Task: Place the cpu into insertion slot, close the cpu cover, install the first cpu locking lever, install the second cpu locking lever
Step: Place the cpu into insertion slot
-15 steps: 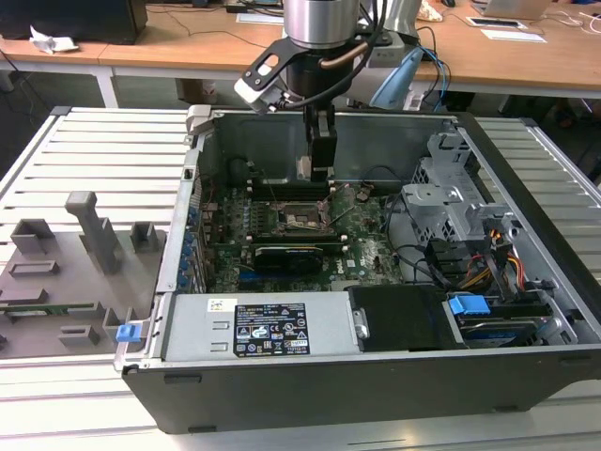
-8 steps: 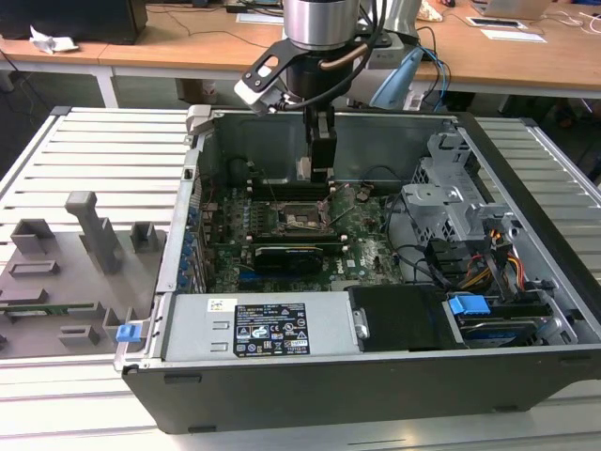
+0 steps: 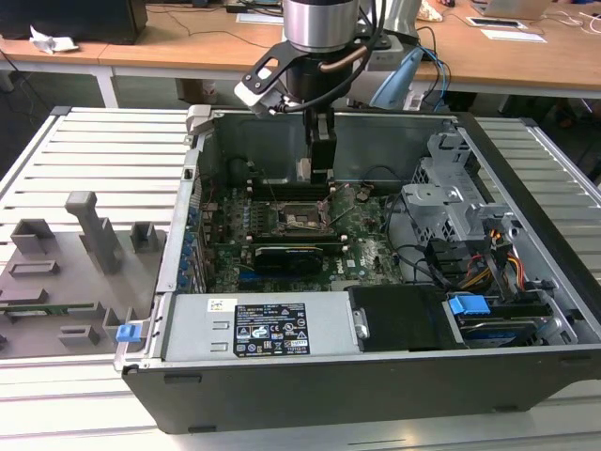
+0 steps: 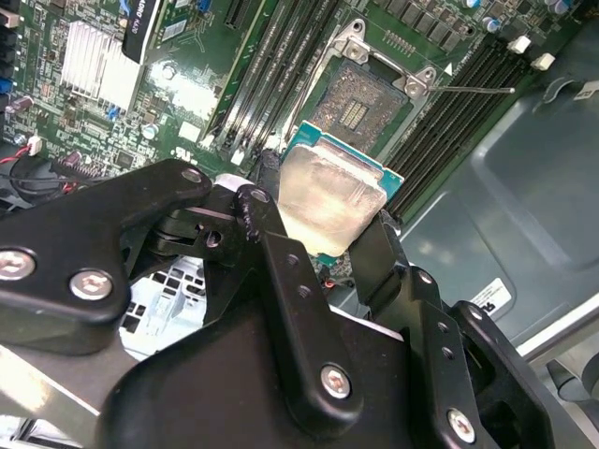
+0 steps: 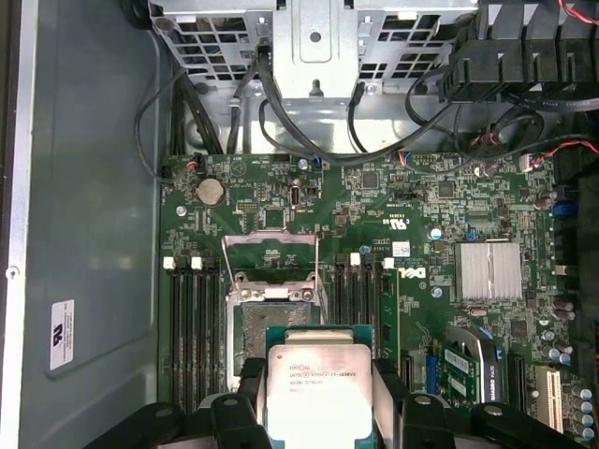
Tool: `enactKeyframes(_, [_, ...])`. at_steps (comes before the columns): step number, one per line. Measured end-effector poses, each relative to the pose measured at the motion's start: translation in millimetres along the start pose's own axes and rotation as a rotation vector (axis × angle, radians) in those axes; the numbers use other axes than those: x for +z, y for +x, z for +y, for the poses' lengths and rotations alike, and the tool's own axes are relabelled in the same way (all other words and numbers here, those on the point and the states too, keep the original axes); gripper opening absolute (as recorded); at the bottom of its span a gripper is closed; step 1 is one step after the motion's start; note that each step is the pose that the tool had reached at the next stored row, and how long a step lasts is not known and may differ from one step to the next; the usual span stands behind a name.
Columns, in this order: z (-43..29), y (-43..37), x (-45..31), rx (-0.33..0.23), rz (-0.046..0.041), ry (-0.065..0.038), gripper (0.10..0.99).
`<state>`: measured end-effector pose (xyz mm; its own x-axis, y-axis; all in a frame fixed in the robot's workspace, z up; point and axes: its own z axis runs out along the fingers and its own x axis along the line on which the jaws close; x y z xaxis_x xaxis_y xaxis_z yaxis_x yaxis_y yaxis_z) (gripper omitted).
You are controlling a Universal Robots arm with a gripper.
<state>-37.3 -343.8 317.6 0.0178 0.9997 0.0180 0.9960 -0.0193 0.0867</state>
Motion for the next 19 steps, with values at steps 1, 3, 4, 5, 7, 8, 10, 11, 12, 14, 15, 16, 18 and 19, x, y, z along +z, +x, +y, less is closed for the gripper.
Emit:
enactKeyframes(1, [0.0,0.0,0.2,0.000,-0.0001,0.000,0.537])
enactKeyframes(3, [-0.1,0.0,1.8,0.000,-0.0001,0.000,0.537])
enactKeyframes(4, [-0.2,0.0,2.6,0.000,0.0000,0.000,0.537])
enactKeyframes(5, [-0.4,0.5,5.1,0.000,0.0001,0.000,0.537])
enactKeyframes(7, [-0.8,0.8,8.5,0.000,-0.0001,0.000,0.537])
enactKeyframes(8, [-0.8,0.8,9.0,0.000,-0.0001,0.000,0.537])
enactKeyframes(10, [-0.9,0.9,10.2,0.000,-0.0001,0.000,0.537])
enactKeyframes(11, [-1.0,1.0,10.9,0.000,-0.0001,0.000,0.537])
enactKeyframes(12, [-1.0,1.0,11.6,0.000,0.0000,0.000,0.537])
enactKeyframes(14, [-1.1,1.1,12.4,0.000,0.0000,0.000,0.537])
enactKeyframes(15, [-1.2,1.1,13.3,0.000,0.0000,0.000,0.537])
enactKeyframes(16, [-1.2,1.1,13.8,0.000,-0.0001,0.000,0.537])
enactKeyframes(18, [-1.3,1.2,15.2,0.000,-0.0001,0.000,0.537])
enactKeyframes(19, [-1.4,1.2,15.8,0.000,0.0000,0.000,0.537])
